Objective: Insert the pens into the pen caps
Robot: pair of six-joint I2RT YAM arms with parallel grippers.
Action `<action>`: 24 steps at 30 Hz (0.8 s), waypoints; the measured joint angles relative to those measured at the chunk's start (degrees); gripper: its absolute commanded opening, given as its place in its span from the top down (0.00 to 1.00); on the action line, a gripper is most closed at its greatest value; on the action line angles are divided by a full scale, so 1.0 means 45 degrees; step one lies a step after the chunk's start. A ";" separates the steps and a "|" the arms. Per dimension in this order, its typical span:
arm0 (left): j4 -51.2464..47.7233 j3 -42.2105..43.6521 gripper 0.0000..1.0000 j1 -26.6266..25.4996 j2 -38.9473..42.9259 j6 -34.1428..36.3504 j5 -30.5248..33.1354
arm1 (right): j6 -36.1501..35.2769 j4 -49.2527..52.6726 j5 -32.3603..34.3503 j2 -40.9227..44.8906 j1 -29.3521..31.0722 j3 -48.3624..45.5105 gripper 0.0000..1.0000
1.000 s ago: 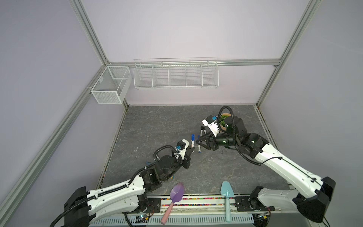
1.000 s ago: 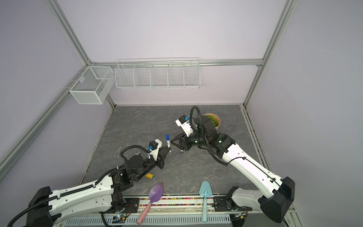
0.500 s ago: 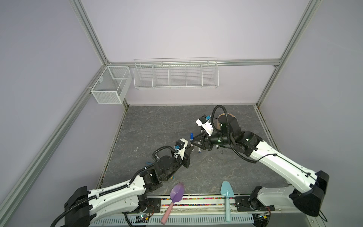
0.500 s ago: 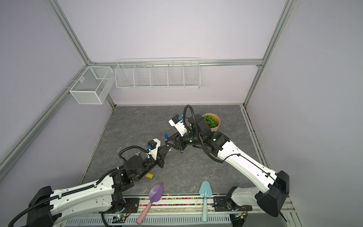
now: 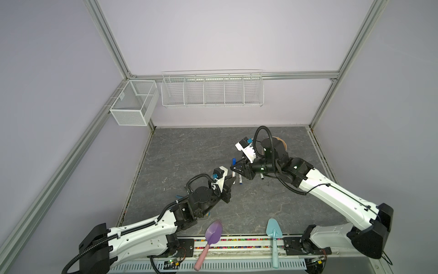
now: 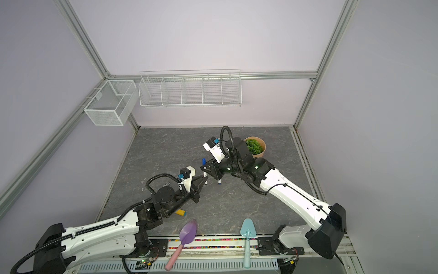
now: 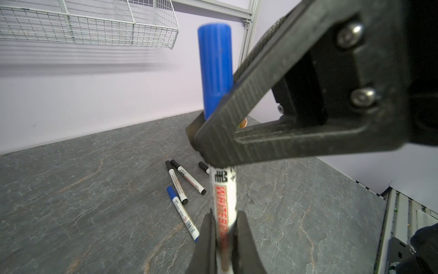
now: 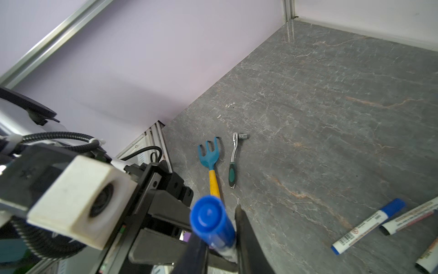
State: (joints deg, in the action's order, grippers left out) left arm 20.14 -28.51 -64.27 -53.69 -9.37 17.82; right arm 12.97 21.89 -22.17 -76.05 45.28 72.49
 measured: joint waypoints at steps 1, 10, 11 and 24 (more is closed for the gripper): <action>0.0019 0.0000 1.00 0.0005 0.0000 -0.0015 0.0000 | 0.0005 -0.0010 0.0034 0.0000 -0.0005 0.0000 0.90; -0.1248 -0.1107 0.62 -0.0010 -0.0053 -0.0204 -0.0593 | 0.0350 0.0005 -0.0423 -0.0010 0.0058 0.0005 0.93; -0.1287 -0.1214 0.62 0.0000 -0.0053 -0.0189 -0.0636 | 0.0389 0.0000 -0.0534 -0.0010 0.0053 0.0005 0.93; -0.1695 -0.1341 0.77 0.0005 -0.0160 0.0024 -0.0792 | 0.0695 0.0204 -0.1132 -0.0005 -0.0102 -0.0015 0.93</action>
State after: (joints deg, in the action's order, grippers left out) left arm 12.51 -34.54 -64.25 -54.41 -9.26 14.26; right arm 16.10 22.81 -27.27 -76.07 44.82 72.42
